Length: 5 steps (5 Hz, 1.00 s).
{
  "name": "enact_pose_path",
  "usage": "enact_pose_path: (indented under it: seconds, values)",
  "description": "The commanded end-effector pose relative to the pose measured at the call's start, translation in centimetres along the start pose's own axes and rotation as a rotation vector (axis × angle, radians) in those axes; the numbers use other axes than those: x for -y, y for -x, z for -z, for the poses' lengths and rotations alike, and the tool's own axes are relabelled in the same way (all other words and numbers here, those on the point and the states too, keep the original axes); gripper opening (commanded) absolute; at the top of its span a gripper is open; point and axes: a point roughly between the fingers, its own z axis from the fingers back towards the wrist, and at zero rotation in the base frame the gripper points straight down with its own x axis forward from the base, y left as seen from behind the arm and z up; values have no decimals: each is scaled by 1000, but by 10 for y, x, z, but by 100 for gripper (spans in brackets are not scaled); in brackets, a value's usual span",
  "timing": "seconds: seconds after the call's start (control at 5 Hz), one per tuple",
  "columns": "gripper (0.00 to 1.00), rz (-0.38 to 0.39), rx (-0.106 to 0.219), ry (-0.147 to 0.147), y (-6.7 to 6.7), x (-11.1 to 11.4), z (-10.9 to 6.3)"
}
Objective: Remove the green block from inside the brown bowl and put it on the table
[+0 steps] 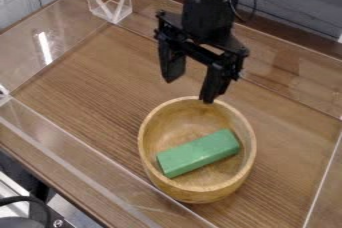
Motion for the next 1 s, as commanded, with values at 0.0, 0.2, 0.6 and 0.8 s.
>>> enact_pose_path:
  seconds: [0.0, 0.2, 0.6, 0.8]
  values:
    - [100, 14, 52, -8, 5, 6, -9]
    - [100, 31, 66, -13, 12, 13, -6]
    - [100, 56, 84, -9, 17, 22, 7]
    - [100, 68, 98, -4, 18, 25, 17]
